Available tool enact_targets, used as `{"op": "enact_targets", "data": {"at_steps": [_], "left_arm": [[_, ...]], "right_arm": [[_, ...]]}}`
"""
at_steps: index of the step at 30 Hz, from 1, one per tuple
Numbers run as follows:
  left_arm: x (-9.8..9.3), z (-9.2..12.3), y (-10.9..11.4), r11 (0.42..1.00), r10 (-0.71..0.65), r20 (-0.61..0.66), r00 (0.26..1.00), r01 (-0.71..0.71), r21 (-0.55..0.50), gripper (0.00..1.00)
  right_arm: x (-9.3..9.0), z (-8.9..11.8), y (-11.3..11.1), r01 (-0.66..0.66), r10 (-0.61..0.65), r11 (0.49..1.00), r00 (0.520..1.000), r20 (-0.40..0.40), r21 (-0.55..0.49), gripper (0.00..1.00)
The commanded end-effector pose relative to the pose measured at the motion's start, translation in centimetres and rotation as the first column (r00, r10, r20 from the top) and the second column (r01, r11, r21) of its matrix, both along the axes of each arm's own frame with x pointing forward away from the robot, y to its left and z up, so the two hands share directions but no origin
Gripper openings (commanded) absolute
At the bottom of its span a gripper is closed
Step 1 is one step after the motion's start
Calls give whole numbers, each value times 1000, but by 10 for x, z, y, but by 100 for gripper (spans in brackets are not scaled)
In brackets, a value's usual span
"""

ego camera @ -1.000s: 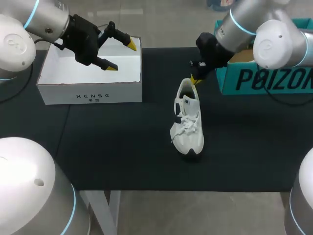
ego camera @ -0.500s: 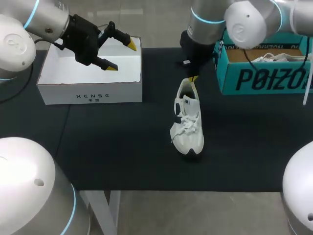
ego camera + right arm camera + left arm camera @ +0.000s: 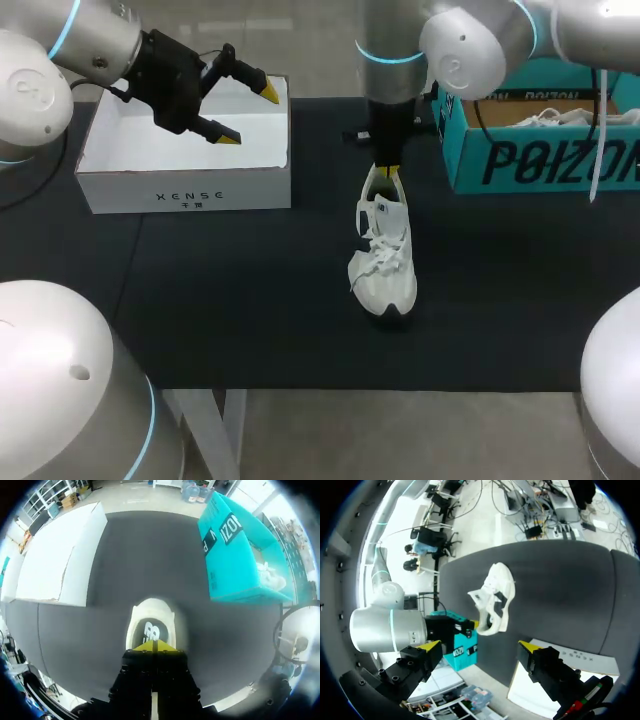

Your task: Take the shoe out of the shoebox, open the shoe tongue, remove and reinsert the insole, then place the shoe into the shoebox

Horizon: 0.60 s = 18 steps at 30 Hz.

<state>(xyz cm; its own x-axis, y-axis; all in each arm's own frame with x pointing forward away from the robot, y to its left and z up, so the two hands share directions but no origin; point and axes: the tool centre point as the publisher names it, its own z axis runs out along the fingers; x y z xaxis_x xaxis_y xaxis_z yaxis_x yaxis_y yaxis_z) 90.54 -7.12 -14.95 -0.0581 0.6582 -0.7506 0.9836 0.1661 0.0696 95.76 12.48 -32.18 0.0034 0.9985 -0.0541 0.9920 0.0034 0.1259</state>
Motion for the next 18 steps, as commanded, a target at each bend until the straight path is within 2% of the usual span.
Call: {"op": "enact_targets", "data": {"at_steps": [1,6,10,13,18], "left_arm": [[0,0,0,1000,1,1,1000,-1,3,100],[0,0,0,1000,1,1,1000,-1,3,100],[0,0,0,1000,1,1,1000,-1,3,100],[0,0,0,1000,1,1,1000,-1,3,100],[0,0,0,1000,1,1,1000,-1,3,100]], "right_arm": [[4,-24,5,69,-69,996,997,20,-49,0],[7,-43,3,101,-98,986,995,29,-131,0],[9,-62,0,109,-108,985,994,12,-134,0],[8,-68,1,97,-97,981,995,9,-170,0],[7,-86,-3,87,-91,982,996,-19,-166,0]]}}
